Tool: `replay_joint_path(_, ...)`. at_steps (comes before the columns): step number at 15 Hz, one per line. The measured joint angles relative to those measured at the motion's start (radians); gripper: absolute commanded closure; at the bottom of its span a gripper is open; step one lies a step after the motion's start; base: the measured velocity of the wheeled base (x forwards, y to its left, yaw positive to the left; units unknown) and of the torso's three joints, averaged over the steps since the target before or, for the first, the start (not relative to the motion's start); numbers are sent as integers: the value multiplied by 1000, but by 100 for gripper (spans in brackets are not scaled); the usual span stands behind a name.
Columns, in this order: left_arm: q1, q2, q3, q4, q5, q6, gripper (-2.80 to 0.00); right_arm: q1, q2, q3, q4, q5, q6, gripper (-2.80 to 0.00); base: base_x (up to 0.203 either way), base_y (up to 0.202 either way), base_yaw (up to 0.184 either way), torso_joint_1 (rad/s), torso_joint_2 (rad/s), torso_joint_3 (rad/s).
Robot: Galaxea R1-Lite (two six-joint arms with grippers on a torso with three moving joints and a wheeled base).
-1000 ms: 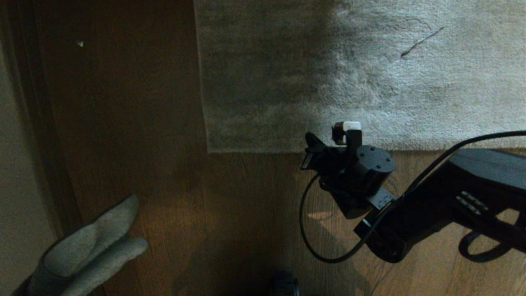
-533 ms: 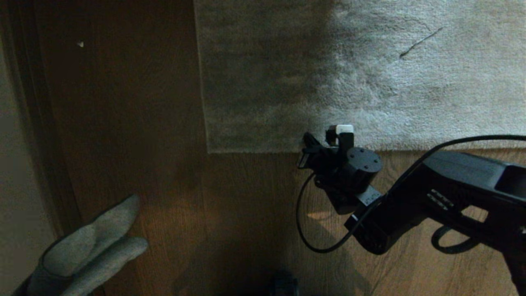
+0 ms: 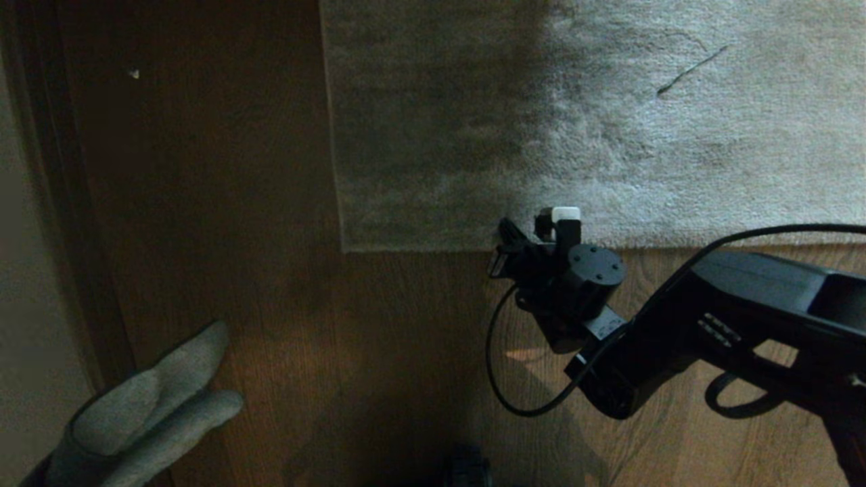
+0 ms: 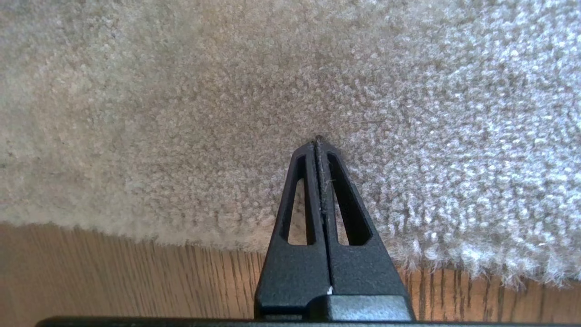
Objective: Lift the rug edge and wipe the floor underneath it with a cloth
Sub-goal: Put down the rag
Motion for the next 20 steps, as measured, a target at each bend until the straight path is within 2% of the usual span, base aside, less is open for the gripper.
replay_joint_path(3,0,0,0,0,0,0,0,34,-61,24,8,3,0,0,0,0,0,0,0,0)
replay_joint_path(5,0,0,0,0,0,0,0,52,-126,88,4,2,-6,0,0,0,0,0,0,0)
replay_joint_path(9,0,0,0,0,0,0,0,77,-287,293,3,0,-58,0,0,0,0,0,0,0)
replay_joint_path(11,0,0,0,0,0,0,0,55,-369,406,17,-3,-71,0,0,0,0,0,0,0)
replay_joint_path(13,0,0,0,0,0,0,0,-46,-450,522,21,-5,-98,0,0,0,0,0,0,0)
replay_joint_path(17,0,0,0,0,0,0,0,-300,-641,777,42,-1,-136,0,0,0,0,0,0,0)
replay_joint_path(20,0,0,0,0,0,0,0,-414,-845,959,101,10,-153,0,0,0,0,0,0,0)
